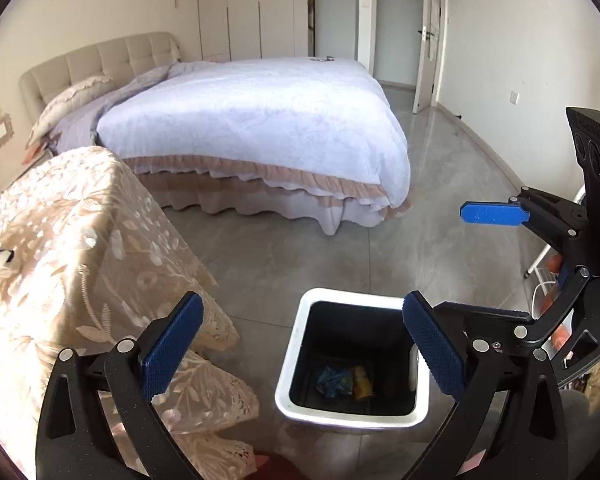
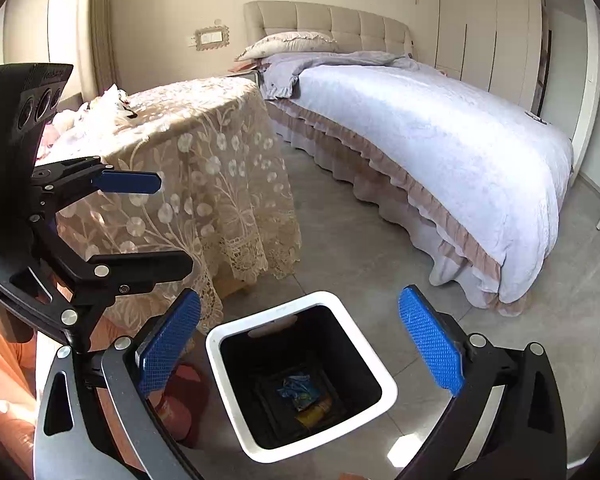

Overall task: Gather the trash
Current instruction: 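Carry the yellow cup and blue bag to the white bin and release both, then return both tools to the table, then grasp the clear plastic box with the left tool while the right tool grasps a clear plastic bag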

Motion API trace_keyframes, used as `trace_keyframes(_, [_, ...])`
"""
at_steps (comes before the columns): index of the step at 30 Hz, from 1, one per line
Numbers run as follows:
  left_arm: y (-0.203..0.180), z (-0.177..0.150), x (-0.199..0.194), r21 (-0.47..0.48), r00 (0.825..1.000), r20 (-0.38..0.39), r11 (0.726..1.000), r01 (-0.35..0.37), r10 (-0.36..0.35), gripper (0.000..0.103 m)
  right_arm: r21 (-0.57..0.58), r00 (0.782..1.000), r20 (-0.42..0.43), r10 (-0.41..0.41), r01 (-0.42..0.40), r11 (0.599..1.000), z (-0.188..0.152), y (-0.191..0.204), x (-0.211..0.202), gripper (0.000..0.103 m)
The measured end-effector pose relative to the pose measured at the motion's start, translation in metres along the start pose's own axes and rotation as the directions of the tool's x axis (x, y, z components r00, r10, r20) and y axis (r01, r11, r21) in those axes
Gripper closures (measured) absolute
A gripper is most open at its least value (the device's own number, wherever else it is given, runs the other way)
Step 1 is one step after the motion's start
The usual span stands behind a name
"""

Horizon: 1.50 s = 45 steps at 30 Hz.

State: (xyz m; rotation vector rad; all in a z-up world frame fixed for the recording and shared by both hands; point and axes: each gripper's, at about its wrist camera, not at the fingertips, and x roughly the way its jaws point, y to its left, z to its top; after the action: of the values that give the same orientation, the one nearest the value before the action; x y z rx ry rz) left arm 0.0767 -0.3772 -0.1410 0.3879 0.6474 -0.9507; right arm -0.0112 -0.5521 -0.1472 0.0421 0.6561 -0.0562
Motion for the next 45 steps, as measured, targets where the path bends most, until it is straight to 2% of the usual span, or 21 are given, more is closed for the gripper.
trace_keyframes(4, [0.012,0.004,-0.033,-0.018,0.995,0.051,0.997,-0.080,0.081,0.005,-0.018,0.996,0.079,0.038,-0.037,0.999,0.019,0.018,-0.012,0.004])
trace_keyframes(8, [0.029,0.004,-0.059,-0.043,0.973,0.074,0.976,-0.214,0.217,0.005,-0.052,0.983,0.147,0.106,-0.099,0.994,0.041,0.043,-0.014,0.004])
trace_keyframes(12, [0.059,-0.001,-0.082,-0.097,0.943,0.079,0.944,-0.315,0.323,0.005,-0.108,0.968,0.192,0.161,-0.142,0.984,0.063,0.075,-0.007,0.004])
trace_keyframes(16, [0.094,-0.009,-0.102,-0.165,0.908,0.062,0.901,-0.400,0.415,0.005,-0.161,0.953,0.214,0.216,-0.184,0.970,0.085,0.105,0.005,0.004])
trace_keyframes(22, [0.148,-0.025,-0.113,-0.271,0.876,0.000,0.843,-0.464,0.482,0.005,-0.219,0.942,0.199,0.270,-0.226,0.949,0.118,0.145,0.032,0.004])
trace_keyframes(23, [0.157,-0.028,-0.112,-0.299,0.872,-0.022,0.829,-0.473,0.489,0.005,-0.223,0.942,0.199,0.270,-0.224,0.949,0.124,0.149,0.037,0.004])
trace_keyframes(25, [0.177,-0.035,-0.113,-0.369,0.873,-0.056,0.802,-0.469,0.484,0.005,-0.230,0.944,0.201,0.261,-0.214,0.949,0.136,0.158,0.046,0.004])
trace_keyframes(28, [0.205,-0.041,-0.113,-0.487,0.876,-0.082,0.748,-0.451,0.475,0.005,-0.228,0.952,0.191,0.240,-0.195,0.954,0.152,0.168,0.064,0.004])
trace_keyframes(31, [0.222,-0.040,-0.102,-0.539,0.869,-0.122,0.703,-0.464,0.480,0.005,-0.217,0.952,0.147,0.268,-0.233,0.948,0.170,0.176,0.083,0.004])
trace_keyframes(33, [0.230,-0.039,-0.094,-0.543,0.860,-0.152,0.686,-0.484,0.487,0.005,-0.217,0.953,0.131,0.274,-0.243,0.946,0.180,0.182,0.094,0.004])
trace_keyframes(34, [0.234,-0.038,-0.090,-0.549,0.863,-0.158,0.684,-0.481,0.480,0.005,-0.220,0.953,0.129,0.273,-0.241,0.945,0.183,0.185,0.099,0.004])
trace_keyframes(35, [0.238,-0.037,-0.086,-0.558,0.859,-0.180,0.669,-0.491,0.480,0.005,-0.216,0.953,0.126,0.275,-0.244,0.945,0.188,0.187,0.104,0.004])
trace_keyframes(37, [0.249,-0.037,-0.082,-0.592,0.876,-0.186,0.660,-0.462,0.445,0.005,-0.205,0.955,0.106,0.276,-0.250,0.946,0.198,0.192,0.118,0.004])
trace_keyframes(41, [0.272,-0.041,-0.072,-0.650,0.896,-0.244,0.624,-0.435,0.371,0.005,-0.175,0.951,0.009,0.308,-0.302,0.937,0.215,0.203,0.152,0.004])
trace_keyframes(43, [0.279,-0.047,-0.071,-0.662,0.899,-0.251,0.614,-0.429,0.358,0.005,-0.162,0.947,-0.052,0.317,-0.321,0.933,0.220,0.208,0.171,0.004])
trace_keyframes(45, [0.282,-0.047,-0.072,-0.650,0.892,-0.259,0.616,-0.445,0.370,0.005,-0.141,0.935,-0.119,0.335,-0.350,0.926,0.221,0.211,0.188,0.004])
